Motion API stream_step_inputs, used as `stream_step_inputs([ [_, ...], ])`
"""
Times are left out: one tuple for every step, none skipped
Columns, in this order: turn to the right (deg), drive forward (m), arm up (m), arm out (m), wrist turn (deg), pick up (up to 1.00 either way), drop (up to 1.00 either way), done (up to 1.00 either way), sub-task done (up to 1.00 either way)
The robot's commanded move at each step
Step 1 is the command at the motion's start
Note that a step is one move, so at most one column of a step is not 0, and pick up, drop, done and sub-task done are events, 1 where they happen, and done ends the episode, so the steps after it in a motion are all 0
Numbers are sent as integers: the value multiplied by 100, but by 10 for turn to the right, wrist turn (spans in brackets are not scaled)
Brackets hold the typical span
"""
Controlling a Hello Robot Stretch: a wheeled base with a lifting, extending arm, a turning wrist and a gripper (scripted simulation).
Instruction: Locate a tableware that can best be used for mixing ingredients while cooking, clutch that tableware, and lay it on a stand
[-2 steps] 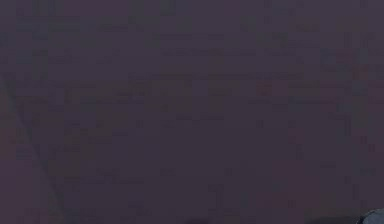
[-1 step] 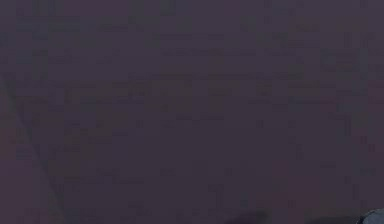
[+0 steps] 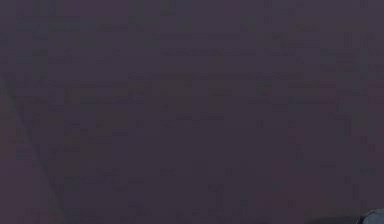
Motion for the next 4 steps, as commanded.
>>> stream_step_inputs([
  [0, 0, -32, 0, 0, 0, 0, 0, 0],
  [0, 0, 0, 0, 0, 0, 100, 0, 0],
  [0, 0, 8, 0, 0, 0, 0, 0, 0],
  [0, 0, 0, -8, 0, 0, 0, 0, 0],
])
